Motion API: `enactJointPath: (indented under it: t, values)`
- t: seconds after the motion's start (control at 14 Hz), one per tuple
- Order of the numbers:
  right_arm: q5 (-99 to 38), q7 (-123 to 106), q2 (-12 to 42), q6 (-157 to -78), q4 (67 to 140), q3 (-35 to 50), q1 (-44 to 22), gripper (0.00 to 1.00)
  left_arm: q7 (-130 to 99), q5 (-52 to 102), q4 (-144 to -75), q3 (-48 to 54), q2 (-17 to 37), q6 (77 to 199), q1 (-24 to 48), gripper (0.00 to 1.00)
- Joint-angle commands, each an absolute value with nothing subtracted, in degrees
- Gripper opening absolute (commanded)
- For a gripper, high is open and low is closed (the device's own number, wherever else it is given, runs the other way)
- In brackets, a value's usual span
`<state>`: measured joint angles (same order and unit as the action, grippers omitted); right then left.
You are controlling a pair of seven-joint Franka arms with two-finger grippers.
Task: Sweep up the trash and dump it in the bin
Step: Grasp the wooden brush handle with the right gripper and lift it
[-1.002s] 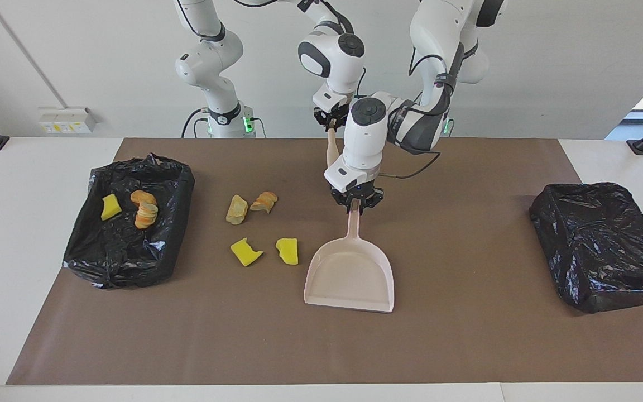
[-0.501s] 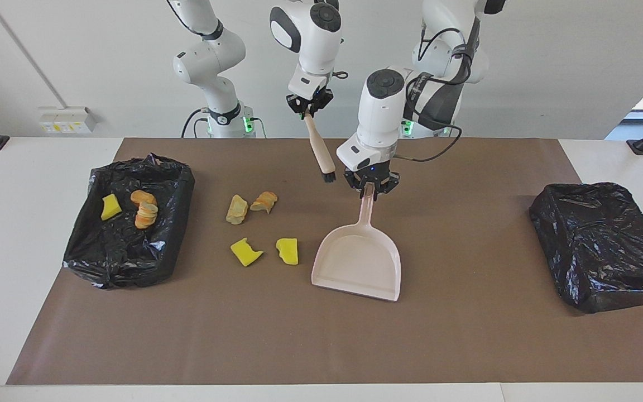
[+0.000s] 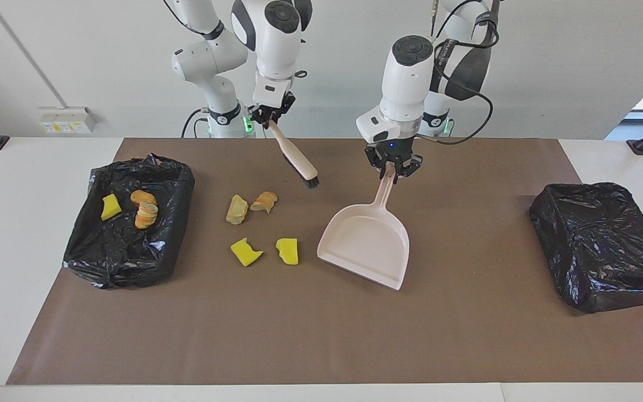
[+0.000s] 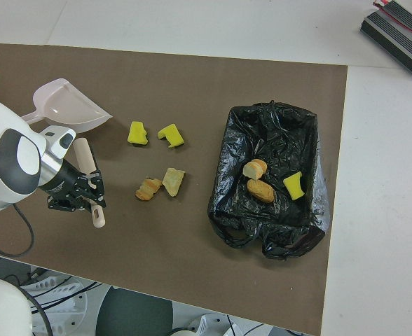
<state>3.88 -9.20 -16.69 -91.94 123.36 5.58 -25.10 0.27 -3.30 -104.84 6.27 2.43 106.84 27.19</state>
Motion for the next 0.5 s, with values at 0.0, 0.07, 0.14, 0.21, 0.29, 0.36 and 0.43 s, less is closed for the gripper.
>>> enactJointPath:
  t: [0.0, 0.07, 0.14, 0.21, 0.29, 0.36, 0.43]
  values:
    - [6.5, -21.66, -17.14, -92.28, 123.4, 6.15, -18.83, 0.0, 8.84, -4.22, -108.8, 6.5, -0.17, 108.19, 25.5, 0.0]
    - [8.07, -25.54, -17.05, -92.81, 123.4, 6.24, -16.81, 0.0, 12.71, -4.22, -109.16, 6.5, -0.26, 107.93, 25.05, 0.0]
    - [8.96, -28.53, -16.7, -94.2, 123.4, 6.33, -15.48, 0.0, 16.66, -4.22, -109.77, 6.5, -0.52, 108.02, 23.92, 0.0]
    - [9.14, -31.35, -16.44, -95.78, 123.49, 6.24, -14.08, 0.0, 20.96, -4.22, -110.47, 6.5, -0.88, 108.1, 22.95, 0.0]
    - [9.4, -34.86, -16.09, -97.11, 123.49, 6.24, -12.67, 0.0, 24.4, -4.22, -111.17, 6.42, -1.14, 108.19, 22.77, 0.0]
    - [10.19, -38.72, -15.65, -97.9, 123.49, 6.24, -11.26, 0.0, 26.35, -4.31, -111.7, 6.42, -1.32, 108.37, 22.33, 0.0]
    - [10.72, -42.24, -15.47, -99.13, 123.49, 6.33, -9.94, 0.0, 27.15, -4.39, -112.23, 6.42, -1.06, 108.72, 22.15, 0.0]
